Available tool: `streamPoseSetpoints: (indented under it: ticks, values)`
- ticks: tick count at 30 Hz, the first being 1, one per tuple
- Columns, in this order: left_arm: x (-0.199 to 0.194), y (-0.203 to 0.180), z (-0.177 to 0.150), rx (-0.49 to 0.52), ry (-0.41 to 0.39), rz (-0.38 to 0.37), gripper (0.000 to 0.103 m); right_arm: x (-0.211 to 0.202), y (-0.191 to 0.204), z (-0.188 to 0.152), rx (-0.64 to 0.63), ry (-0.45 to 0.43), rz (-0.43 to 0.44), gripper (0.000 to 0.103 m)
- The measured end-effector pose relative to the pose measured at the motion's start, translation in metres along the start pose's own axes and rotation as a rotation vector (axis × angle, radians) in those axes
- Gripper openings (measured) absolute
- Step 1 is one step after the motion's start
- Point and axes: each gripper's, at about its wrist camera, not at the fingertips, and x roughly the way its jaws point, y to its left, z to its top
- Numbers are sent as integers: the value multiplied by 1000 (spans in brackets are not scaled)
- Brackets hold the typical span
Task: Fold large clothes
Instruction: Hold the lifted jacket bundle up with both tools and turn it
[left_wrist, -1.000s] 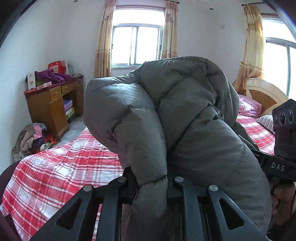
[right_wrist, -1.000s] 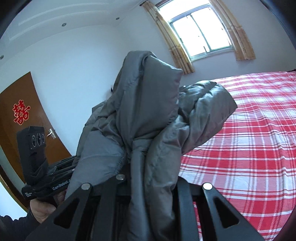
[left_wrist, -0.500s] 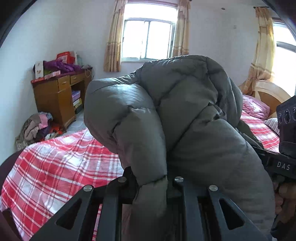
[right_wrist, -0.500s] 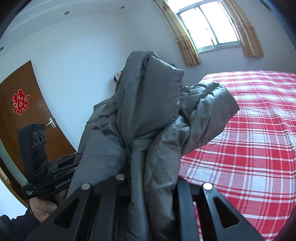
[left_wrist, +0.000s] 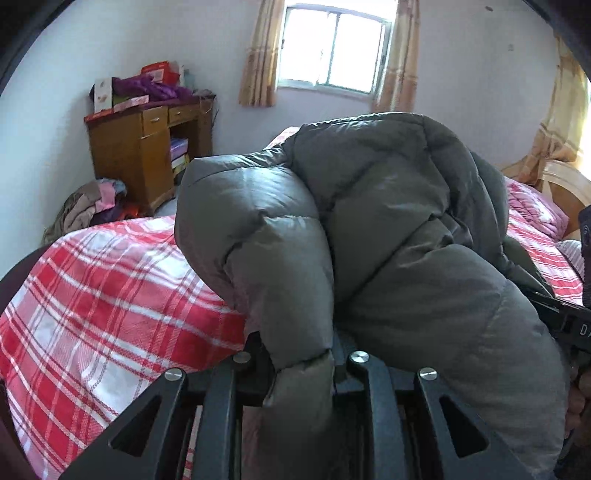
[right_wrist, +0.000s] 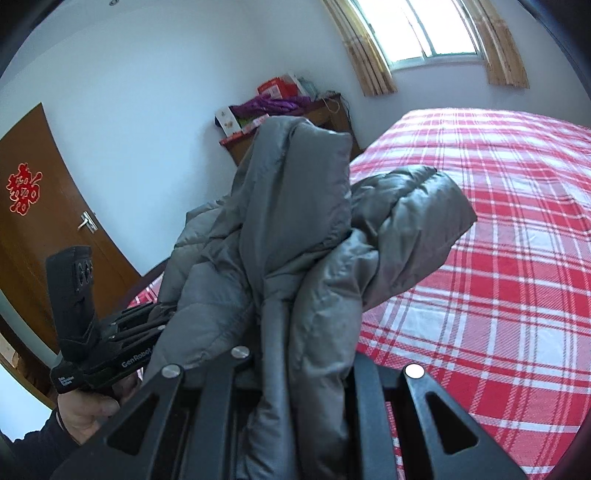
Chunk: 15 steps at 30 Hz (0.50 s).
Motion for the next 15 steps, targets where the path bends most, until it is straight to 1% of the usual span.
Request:
streamPoseSetpoints:
  ticks: [3, 5, 8, 10, 12, 15]
  values:
    - [8, 7, -4, -11, 13, 34, 40, 8, -2, -2, 4, 17, -12, 18]
    - [15, 11, -7, -16, 28, 62, 54, 11, -2, -3, 6, 28, -27, 20]
    - [22, 17, -12, -27, 31, 99, 67, 22, -4, -7, 0, 46, -64, 24]
    - [25, 20, -15, -29, 27, 121, 71, 27, -6, -9, 2, 58, -89, 28]
    - [27, 21, -18, -25, 24, 125, 74, 33, -11, -12, 16, 72, -113, 33]
    - [32, 23, -20, -30, 28, 133, 80, 39, -17, -18, 27, 86, -127, 34]
